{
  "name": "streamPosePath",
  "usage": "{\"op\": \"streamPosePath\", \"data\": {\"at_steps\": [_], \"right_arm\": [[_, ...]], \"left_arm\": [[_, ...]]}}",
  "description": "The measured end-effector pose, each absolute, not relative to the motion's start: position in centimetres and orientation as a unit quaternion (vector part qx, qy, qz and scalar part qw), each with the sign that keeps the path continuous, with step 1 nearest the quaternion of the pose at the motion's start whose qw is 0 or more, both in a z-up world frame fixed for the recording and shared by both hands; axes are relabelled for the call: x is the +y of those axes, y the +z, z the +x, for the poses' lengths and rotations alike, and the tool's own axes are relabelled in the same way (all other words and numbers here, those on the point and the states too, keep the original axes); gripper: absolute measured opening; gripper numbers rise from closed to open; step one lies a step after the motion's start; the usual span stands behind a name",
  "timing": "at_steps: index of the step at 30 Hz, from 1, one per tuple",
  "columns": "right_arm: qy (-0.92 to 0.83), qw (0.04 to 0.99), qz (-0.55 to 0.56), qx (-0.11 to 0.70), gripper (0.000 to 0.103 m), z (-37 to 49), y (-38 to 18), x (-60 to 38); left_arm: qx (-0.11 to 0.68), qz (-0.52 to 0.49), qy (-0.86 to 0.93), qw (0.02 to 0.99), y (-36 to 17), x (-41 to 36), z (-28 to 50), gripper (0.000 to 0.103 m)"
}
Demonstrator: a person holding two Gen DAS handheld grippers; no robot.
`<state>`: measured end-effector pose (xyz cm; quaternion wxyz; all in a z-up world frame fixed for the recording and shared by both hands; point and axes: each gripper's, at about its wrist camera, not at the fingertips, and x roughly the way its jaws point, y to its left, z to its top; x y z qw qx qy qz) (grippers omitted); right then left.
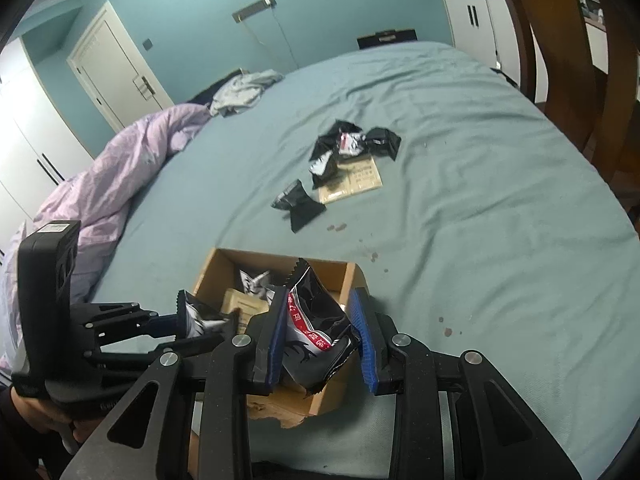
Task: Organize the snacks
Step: 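Lower the deer-print packet into the box and open the left gripper while the right gripper carries its packet, then lower the red-print packet into the box and open the right gripper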
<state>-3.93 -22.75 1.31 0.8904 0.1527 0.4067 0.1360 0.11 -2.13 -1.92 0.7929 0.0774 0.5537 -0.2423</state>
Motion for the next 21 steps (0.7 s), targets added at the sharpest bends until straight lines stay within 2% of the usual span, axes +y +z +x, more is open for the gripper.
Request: {"op": "streamPosePath", "data": {"at_steps": [2, 5, 7, 8, 9, 16, 21], "right_arm": [[0.134, 0.89, 0.144, 0.41, 0.029, -3.6, 1.4, -22.2], [0.134, 0.892, 0.128, 0.412, 0.029, -3.6, 1.5, -21.5], [0.137, 0.892, 0.12, 0.414, 0.029, -3.5, 1.5, -21.1], [0.137, 0.892, 0.117, 0.414, 0.029, -3.5, 1.5, -20.9], [0.137, 0.893, 0.113, 0.414, 0.029, -3.4, 1.6, -20.8], [0.136, 0.894, 0.088, 0.418, 0.029, -3.3, 1.3, -19.7], [0.147, 0.898, 0.017, 0.415, 0.029, -4.1, 1.1, -16.6]], "left_arm": [[0.581, 0.095, -0.224, 0.777, -3.1, -2.3, 0.3, 0.03], [0.593, 0.088, -0.224, 0.769, -3.4, -1.9, 0.3, 0.04], [0.58, 0.083, -0.225, 0.779, -2.5, -1.5, 0.1, 0.061], [0.571, 0.077, -0.223, 0.786, -2.0, -1.4, 0.1, 0.076], [0.558, 0.068, -0.221, 0.797, -1.3, -1.0, 0.0, 0.082], [0.493, 0.096, -0.14, 0.853, 1.3, 1.1, -0.4, 0.082], [0.487, 0.126, -0.102, 0.858, 1.0, 1.9, 0.0, 0.082]]}}
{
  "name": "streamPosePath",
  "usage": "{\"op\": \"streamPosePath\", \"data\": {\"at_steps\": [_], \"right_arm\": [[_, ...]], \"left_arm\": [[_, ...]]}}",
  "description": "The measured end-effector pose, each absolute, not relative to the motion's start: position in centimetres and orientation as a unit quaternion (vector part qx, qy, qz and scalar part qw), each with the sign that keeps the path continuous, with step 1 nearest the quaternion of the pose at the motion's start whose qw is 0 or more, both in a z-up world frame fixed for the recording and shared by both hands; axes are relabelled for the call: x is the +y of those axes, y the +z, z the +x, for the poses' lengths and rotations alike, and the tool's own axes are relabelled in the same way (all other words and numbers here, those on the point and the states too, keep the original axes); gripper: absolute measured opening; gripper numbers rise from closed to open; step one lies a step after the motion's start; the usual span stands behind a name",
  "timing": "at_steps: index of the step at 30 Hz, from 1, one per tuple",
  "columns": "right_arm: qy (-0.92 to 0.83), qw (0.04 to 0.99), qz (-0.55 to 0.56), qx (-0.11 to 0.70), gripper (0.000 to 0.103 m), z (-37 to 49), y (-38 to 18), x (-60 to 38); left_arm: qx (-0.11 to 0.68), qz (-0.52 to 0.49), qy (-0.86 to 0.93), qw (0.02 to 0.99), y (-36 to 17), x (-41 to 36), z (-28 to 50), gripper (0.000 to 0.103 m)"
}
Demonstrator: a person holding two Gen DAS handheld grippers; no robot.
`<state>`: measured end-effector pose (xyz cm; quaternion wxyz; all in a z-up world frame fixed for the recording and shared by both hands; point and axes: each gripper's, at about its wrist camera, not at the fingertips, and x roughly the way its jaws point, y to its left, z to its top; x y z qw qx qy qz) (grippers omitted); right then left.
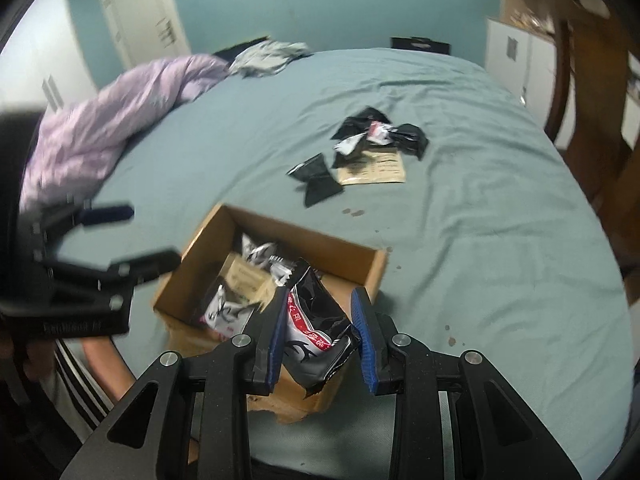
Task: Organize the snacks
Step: 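Lower the red-print packet into the box and open the right gripper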
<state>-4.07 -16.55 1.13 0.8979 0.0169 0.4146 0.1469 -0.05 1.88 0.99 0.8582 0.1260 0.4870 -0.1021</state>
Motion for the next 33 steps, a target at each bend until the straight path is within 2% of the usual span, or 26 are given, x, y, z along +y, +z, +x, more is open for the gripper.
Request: {"op": "streamPosePath", "data": {"at_steps": [10, 16, 18, 20, 23, 33], "right_arm": [[0.149, 0.877, -0.08, 0.45, 0.033, -3.5, -0.5, -12.2], [0.144, 0.872, -0.024, 0.467, 0.034, -2.7, -0.5, -13.5], [0.134, 0.874, 0.009, 0.467, 0.043, -2.6, -0.4, -14.6], [0.119, 0.879, 0.037, 0.46, 0.061, -2.6, 0.1, -15.7], [0.104, 0.892, 0.066, 0.436, 0.072, -3.2, 0.8, -16.9], [0.043, 0.908, 0.036, 0.415, 0.074, -4.5, 2.0, -17.1]], "left_arm": [[0.49, 0.144, -0.072, 0.857, 0.2, 2.6, 0.4, 0.082], [0.485, 0.149, -0.068, 0.859, 0.4, 2.7, 0.3, 0.083], [0.484, 0.15, -0.067, 0.86, 0.4, 2.7, 0.3, 0.083], [0.484, 0.15, -0.066, 0.86, 0.4, 2.8, 0.2, 0.083], [0.485, 0.147, -0.069, 0.86, 0.4, 2.8, 0.2, 0.083], [0.473, 0.153, -0.077, 0.864, 0.9, 2.5, -0.3, 0.084]]}}
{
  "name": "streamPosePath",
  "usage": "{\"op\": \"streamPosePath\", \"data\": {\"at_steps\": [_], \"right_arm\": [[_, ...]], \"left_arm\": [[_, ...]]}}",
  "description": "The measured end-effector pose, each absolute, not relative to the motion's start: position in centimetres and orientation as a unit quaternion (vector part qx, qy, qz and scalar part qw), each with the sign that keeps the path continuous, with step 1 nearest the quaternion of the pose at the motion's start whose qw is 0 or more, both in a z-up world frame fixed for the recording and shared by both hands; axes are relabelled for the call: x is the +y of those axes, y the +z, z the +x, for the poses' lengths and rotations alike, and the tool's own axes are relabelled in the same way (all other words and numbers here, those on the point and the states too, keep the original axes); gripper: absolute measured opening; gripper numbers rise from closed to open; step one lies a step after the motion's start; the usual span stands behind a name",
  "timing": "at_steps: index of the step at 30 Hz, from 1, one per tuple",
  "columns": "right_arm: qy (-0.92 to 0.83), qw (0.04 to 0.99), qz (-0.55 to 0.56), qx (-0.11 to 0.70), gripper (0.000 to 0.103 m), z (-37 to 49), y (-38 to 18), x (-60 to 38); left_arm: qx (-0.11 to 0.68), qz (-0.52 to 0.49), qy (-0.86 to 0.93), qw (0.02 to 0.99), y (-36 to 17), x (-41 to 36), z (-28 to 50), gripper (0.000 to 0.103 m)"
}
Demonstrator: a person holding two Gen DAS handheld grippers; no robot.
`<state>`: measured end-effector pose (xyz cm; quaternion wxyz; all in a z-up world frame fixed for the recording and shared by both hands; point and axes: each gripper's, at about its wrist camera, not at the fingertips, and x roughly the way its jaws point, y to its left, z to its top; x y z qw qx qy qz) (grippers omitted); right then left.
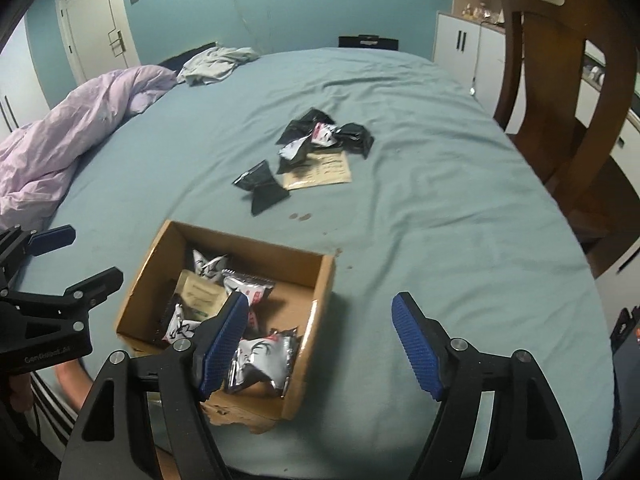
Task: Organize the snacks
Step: 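Move the open right gripper back to the snack pile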
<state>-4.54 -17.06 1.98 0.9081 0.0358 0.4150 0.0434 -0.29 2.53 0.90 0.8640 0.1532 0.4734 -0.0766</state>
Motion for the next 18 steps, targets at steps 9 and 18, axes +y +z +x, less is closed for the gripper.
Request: {"op": "streamPosePath", "data": {"at_steps": [9, 18], "right_arm": [[-0.006, 0.909, 0.026, 0.417, 0.074, -3.1, 2.1, -18.7], [-0.016, 0.906, 0.007, 0.424, 0.074, 1.1, 1.3, -19.3]], "left_arm": [[0.471, 0.151, -0.089, 0.865, 1.2, 2.0, -0.5, 0.085], [0.475, 0.148, -0.102, 0.862, 1.1, 1.4, -0.1, 0.087]]}}
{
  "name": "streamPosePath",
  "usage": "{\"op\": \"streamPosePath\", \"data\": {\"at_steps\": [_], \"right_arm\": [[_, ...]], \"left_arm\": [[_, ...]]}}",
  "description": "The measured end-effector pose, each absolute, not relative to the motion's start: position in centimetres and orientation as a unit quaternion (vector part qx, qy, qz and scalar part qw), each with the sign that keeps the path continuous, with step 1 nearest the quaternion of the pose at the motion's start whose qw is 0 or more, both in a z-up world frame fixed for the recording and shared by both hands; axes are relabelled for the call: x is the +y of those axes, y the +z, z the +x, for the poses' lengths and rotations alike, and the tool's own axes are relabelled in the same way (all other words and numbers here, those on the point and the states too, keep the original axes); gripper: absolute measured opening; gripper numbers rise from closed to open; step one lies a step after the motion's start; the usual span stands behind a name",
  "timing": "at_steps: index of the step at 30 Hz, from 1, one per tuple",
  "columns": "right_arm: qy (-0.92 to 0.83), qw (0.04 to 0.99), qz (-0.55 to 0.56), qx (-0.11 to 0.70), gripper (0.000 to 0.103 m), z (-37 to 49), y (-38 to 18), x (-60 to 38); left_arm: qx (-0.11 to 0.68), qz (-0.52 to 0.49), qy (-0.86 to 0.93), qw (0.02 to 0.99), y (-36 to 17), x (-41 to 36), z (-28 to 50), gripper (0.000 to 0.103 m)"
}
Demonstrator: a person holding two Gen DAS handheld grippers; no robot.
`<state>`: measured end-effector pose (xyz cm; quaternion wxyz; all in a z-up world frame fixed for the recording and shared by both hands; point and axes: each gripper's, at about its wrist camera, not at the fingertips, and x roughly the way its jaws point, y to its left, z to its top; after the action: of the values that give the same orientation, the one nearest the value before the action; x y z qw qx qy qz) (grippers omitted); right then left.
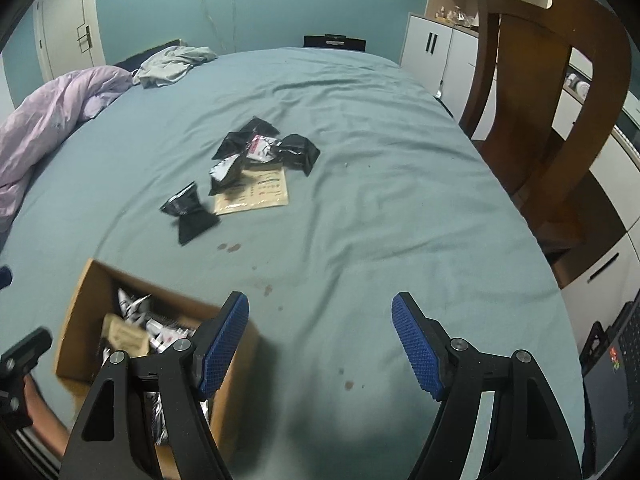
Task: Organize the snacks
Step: 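Move the open right gripper back to the snack pile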
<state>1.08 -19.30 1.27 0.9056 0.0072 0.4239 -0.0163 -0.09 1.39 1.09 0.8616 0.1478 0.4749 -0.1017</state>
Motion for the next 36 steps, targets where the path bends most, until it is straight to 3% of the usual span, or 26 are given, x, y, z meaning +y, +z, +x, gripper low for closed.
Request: {"op": "streamPosePath", "data": {"at_steps": [11, 23, 29, 36], "right_arm": [[-0.02, 0.886, 0.084, 0.456, 0.073, 6.9, -1.2, -23.4], [-0.012, 0.892, 0.127, 0.433, 0.074, 11.6, -2.1, -25.0], [0.015, 0.863, 0.218, 0.456, 0.074, 16.0, -4.4, -26.6], [0.06, 0.853, 0.137, 0.5, 0.074, 21.5, -7.0, -22.6]], "left_arm": [[0.467, 0.178, -0.125, 0.857, 1.1, -0.4, -0.6, 0.088], [0.471, 0.179, -0.129, 0.854, 0.7, -1.0, 0.0, 0.09], [0.486, 0.16, -0.155, 0.845, 0.5, -1.2, 0.1, 0.09], [0.494, 0.158, -0.166, 0.839, 0.1, -1.4, 0.5, 0.09]]}}
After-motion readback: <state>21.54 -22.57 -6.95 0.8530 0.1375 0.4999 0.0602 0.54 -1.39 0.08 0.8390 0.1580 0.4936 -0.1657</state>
